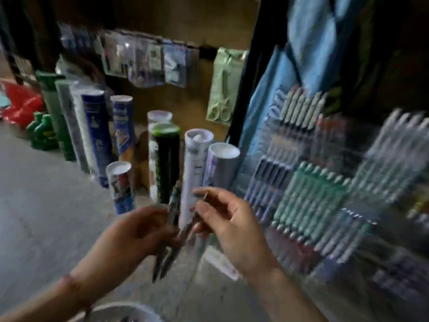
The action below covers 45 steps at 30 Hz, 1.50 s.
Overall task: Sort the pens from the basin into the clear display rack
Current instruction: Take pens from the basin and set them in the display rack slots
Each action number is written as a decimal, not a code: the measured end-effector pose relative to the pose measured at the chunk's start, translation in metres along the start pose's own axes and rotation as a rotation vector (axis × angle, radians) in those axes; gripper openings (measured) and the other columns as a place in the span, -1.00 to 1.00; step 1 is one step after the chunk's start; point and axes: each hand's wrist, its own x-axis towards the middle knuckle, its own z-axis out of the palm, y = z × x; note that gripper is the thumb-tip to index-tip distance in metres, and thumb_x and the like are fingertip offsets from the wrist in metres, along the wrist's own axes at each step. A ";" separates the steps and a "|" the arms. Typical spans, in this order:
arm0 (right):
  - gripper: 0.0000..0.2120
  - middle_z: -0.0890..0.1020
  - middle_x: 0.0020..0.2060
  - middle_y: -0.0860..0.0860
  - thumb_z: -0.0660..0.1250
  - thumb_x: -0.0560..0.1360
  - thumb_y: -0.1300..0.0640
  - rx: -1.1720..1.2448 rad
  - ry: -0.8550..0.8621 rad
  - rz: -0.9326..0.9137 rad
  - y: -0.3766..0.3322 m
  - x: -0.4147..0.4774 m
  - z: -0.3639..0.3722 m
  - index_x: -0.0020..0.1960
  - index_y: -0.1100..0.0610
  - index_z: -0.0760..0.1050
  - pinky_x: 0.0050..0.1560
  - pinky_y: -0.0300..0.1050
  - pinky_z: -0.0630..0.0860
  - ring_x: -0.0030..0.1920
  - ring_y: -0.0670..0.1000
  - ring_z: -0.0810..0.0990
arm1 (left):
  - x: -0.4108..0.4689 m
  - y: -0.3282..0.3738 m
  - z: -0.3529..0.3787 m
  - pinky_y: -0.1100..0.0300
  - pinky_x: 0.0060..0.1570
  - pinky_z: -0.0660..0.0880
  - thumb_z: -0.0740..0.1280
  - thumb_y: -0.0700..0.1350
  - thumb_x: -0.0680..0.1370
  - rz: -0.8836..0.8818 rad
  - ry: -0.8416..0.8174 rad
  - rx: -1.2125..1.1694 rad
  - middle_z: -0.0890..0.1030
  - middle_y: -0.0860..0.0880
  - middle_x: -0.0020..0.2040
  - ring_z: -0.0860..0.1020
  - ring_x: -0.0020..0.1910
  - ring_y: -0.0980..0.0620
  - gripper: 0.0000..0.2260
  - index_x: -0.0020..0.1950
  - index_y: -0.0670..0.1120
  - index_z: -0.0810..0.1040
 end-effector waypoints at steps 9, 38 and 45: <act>-0.80 0.59 -0.09 -0.04 0.28 0.53 0.27 -0.272 0.775 -0.866 -0.140 0.002 -0.149 0.01 -0.03 0.46 -0.03 -0.35 0.48 -0.07 -0.18 0.60 | 0.078 0.149 0.126 0.13 -0.24 0.62 0.20 -0.37 0.54 0.525 0.001 -0.256 0.58 -0.16 -0.18 0.65 -0.28 0.05 -0.44 0.40 0.12 0.16; -0.89 0.62 -0.13 0.09 0.27 0.55 0.19 -1.168 0.394 -0.119 -0.168 0.055 -0.218 0.00 0.13 0.57 -0.31 -0.17 0.41 -0.14 0.10 0.59 | 0.157 0.171 0.244 0.15 -0.18 0.46 0.24 -0.19 0.56 0.657 -0.245 0.809 0.58 -0.17 0.01 0.54 -0.14 -0.07 -0.71 0.28 -0.06 0.39; -0.85 0.63 -0.21 0.03 0.25 0.53 0.25 -0.642 0.483 -0.450 -0.160 0.030 -0.171 -0.13 0.06 0.53 -0.28 -0.37 0.52 -0.26 -0.07 0.62 | 0.116 0.154 0.195 0.21 -0.05 0.42 0.21 -0.29 0.50 0.937 -0.040 0.662 0.52 -0.11 -0.04 0.52 -0.05 -0.04 -0.78 0.07 -0.16 0.57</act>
